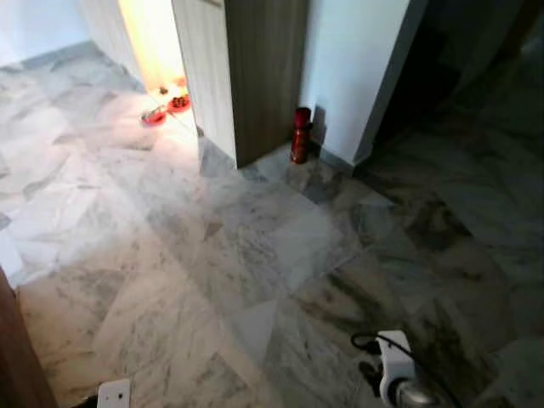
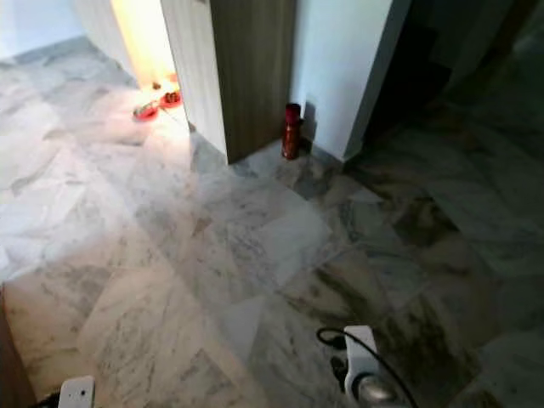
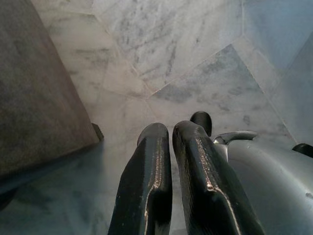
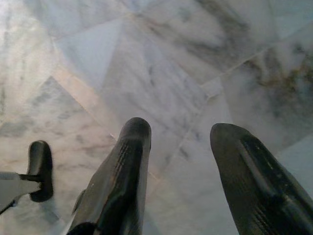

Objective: Move the pillow to the sofa from floor

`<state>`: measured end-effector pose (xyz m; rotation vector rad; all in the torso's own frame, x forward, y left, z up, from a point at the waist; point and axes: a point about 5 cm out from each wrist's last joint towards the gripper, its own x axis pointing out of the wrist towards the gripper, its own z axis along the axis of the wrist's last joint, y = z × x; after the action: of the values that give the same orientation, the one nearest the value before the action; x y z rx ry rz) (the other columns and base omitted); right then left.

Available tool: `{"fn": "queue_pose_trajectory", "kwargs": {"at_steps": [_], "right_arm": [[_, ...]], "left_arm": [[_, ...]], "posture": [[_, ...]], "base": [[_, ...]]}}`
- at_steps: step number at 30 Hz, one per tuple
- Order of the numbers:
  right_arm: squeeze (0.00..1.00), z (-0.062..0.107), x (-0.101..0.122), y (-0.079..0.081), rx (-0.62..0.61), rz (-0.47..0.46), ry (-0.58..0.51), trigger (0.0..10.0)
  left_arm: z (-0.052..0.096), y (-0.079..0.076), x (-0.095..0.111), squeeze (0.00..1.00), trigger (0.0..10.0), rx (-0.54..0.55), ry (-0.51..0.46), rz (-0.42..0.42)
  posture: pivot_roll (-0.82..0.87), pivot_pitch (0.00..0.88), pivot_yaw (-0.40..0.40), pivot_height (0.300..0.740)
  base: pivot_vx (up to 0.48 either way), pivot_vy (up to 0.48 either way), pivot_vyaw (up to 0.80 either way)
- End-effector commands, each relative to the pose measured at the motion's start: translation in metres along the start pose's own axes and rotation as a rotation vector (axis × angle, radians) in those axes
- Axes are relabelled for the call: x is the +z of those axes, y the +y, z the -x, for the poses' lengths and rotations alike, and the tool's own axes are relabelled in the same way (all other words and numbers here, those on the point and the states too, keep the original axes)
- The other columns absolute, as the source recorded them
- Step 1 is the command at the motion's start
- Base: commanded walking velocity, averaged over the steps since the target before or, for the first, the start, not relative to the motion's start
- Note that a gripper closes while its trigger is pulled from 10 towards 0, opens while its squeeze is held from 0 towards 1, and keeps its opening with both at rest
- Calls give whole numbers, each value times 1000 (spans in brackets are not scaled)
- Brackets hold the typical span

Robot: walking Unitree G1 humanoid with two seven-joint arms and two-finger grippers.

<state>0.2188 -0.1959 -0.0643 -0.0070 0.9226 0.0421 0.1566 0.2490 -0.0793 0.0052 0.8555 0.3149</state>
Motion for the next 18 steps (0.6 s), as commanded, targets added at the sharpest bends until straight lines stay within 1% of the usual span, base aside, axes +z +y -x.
{"fn": "queue_pose_trajectory", "kwargs": {"at_steps": [1, 7, 8, 9, 10, 12, 13, 15, 16, 17, 18], "right_arm": [[0, 0, -9, 8, 22, -23, 32, 10000], [0, 0, -8, 9, 32, -33, 30, 10000], [0, -1, -7, 8, 37, -44, 26, 10000], [0, -1, -7, 8, 37, -44, 26, 10000], [0, -1, -5, 8, 34, -56, 17, 10000], [0, -1, -3, 8, 28, -63, 9, 10000], [0, -1, -3, 8, 17, -69, 7, 10000], [0, -1, -3, 8, 12, -69, 6, 10000], [0, -1, -2, 8, 10, -70, 5, 10000], [0, -1, -4, 7, 2, -65, 10, 10000], [0, -1, -4, 7, 2, -65, 10, 10000]], "left_arm": [[-1, -2, 3, 0, 10000, 3, -4, 11], [-2, -1, 8, 0, 10000, 13, -23, 18], [-3, 1, 13, 0, 10000, 23, -47, 35], [-3, 1, 13, 0, 10000, 23, -47, 35], [-4, 1, 20, 0, 10000, 20, -81, 49], [-5, 0, 27, 0, 10000, 8, -100, 51], [-7, -2, 34, 0, 10000, -6, -125, 53], [-8, -4, 40, 0, 10000, -21, -145, 62], [-8, -8, 44, 0, 10000, -43, -156, 72], [-10, -17, 51, 0, 10000, -97, -170, 82], [-10, -17, 51, 0, 10000, -97, -170, 82]], "posture": [[108, 98, -38, 740], [108, 100, -36, 740], [107, 104, -34, 740], [107, 104, -34, 740], [105, 105, -30, 740], [101, 107, -27, 740], [98, 107, -26, 740], [97, 107, -27, 740], [100, 108, -31, 740], [102, 110, -32, 740], [102, 110, -32, 740]], "base": [[0, 0, 0], [0, 0, 0], [0, 0, 0], [0, 0, 0], [0, 0, 0], [0, 0, 0], [0, 0, 0], [0, 0, 0], [0, 0, 0], [0, 0, 0], [0, 0, 0]]}}
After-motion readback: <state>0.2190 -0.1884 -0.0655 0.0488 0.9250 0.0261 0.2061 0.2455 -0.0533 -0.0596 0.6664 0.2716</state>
